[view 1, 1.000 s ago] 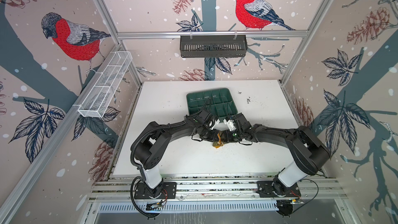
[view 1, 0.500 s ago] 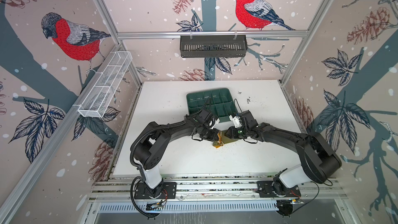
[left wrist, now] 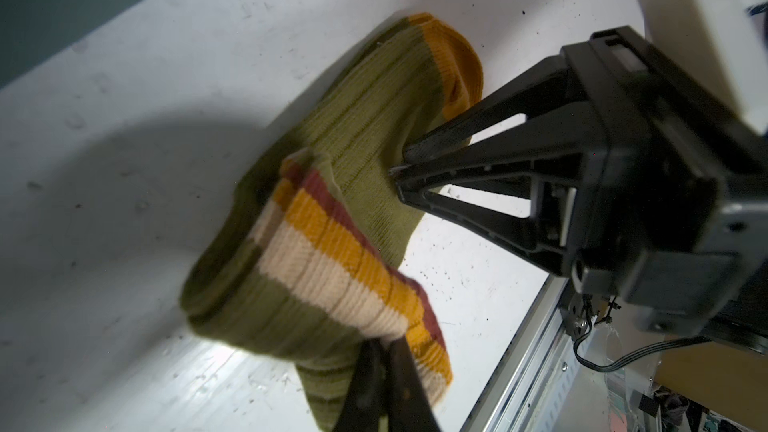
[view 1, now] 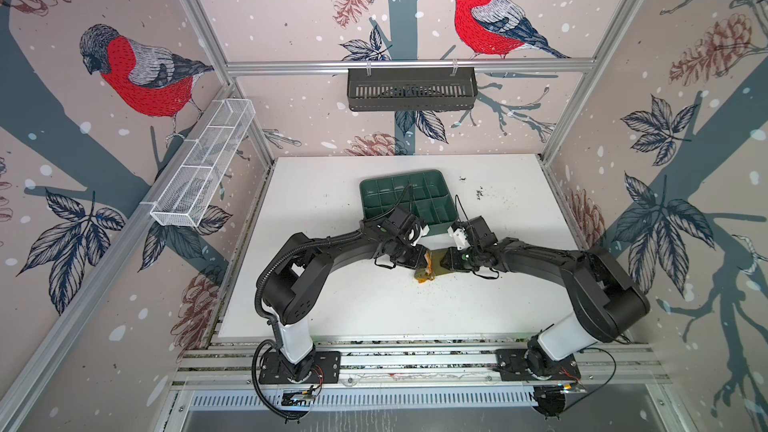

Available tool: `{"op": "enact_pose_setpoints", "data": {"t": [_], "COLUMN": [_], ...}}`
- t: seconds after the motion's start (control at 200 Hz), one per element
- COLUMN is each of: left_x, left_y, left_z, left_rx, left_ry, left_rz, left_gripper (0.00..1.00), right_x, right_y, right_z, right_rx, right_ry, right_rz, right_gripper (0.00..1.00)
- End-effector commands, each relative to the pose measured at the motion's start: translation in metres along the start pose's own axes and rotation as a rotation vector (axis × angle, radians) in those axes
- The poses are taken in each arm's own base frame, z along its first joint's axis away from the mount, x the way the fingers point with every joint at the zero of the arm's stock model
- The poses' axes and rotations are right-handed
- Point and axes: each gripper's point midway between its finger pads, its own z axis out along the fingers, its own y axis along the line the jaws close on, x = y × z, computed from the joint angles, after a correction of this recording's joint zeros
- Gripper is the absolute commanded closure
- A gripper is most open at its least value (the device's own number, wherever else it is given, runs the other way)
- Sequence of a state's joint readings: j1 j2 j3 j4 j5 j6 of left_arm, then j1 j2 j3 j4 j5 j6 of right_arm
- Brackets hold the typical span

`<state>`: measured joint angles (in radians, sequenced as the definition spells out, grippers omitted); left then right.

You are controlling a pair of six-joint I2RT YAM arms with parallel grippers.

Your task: Roll the socks

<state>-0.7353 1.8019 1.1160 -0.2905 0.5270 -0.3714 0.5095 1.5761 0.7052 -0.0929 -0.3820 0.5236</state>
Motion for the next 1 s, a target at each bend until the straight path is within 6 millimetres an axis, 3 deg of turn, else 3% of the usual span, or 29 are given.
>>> {"op": "enact_pose_setpoints", "data": {"t": [0.0,0.335,0.996], "left_x": [0.000,-0.005,-0.013], "left_y": [-0.005,-0.017,-0.011], "left_z": [0.001,0.010,0.029], "left_rx": [0.020,0.042,0.044], "left_ry": [0.017,0.028,0.045], "left_rz": [0.016,0.041,0.047], "left_gripper": [0.92,0.92,0.93], "right_x": [0.001,0.005,0.003], "right_y": [-0.005,-0.004,-0.001], "right_z": [0.002,0.005,-0.008], "right_rx": [0.012,-0.004,-0.009], "right_ry": [-0.001,0.008,-0.017], "right_rz": [-0.001,0.002,-0.007], "right_gripper": [0.76,0.78,0.78]}}
